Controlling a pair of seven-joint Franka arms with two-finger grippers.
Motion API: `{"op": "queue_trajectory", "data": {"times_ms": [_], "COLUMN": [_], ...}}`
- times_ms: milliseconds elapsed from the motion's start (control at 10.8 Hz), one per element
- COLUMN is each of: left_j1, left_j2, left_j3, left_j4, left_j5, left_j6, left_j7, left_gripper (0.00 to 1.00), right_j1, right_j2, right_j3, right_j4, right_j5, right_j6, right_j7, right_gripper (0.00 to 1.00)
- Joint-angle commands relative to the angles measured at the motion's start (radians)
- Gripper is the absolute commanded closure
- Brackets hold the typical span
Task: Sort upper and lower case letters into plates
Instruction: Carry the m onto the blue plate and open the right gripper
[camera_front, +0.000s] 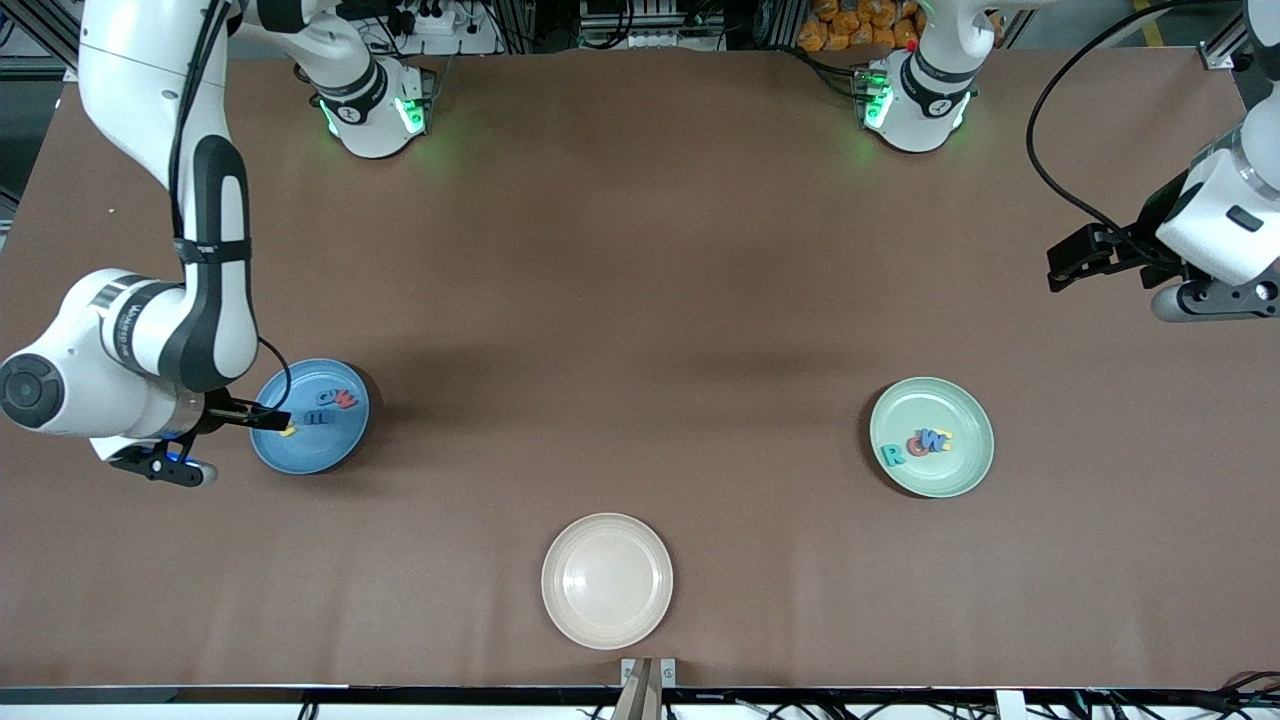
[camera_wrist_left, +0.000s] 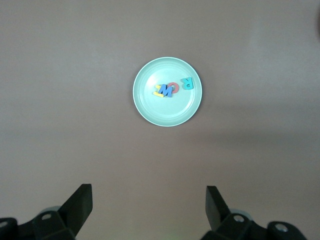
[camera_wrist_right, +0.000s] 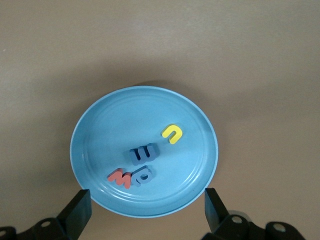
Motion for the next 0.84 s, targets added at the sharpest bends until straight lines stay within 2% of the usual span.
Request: {"op": "queue_trajectory", "data": {"times_ms": [0, 93, 186, 279, 372, 558, 744], "left_j1": [0.004, 0.004, 0.004, 0.004, 0.004, 0.005, 0.004], "left_j2": [-0.041, -0.041, -0.043, -0.046, -0.047, -0.046, -0.046], "left_j3": [-0.002, -0.005, -0.005, -0.005, -0.005, -0.004, -0.005], "left_j4": [-0.013, -0.013, -0.013, -0.013, -0.013, -0.013, -0.013], "left_j5": [0.020, 0.020, 0.020, 0.020, 0.020, 0.020, 0.028], "left_j6": [-0.031, -0.033, -0.033, -0.033, -0.033, -0.033, -0.033], "left_j7": [0.024, 0.024, 0.024, 0.024, 0.024, 0.024, 0.024], "left_gripper": [0.00, 0.00, 0.00, 0.00, 0.00, 0.00, 0.00], "right_j1": [-0.026, -0.077, -0.191, -0.312, -0.367, -0.393, -0.491], "right_j2": [-0.069, -0.108, -0.149, -0.183, -0.212, -0.304, -0.429], "right_j3": [0.100, 0.160, 0.289, 0.430, 0.517, 0.583, 0.724], "right_j4": [0.007, 0.000, -0.014, -0.022, -0.045, -0.188, -0.412], "right_j5": [-0.083, -0.125, -0.133, -0.195, -0.269, -0.312, -0.389], "right_j6": [-0.018, -0.019, -0.027, -0.035, -0.029, 0.067, 0.253], "right_j7": [0.005, 0.022, 0.046, 0.100, 0.164, 0.198, 0.197], "right_gripper": [0.00, 0.00, 0.00, 0.00, 0.00, 0.00, 0.00]}}
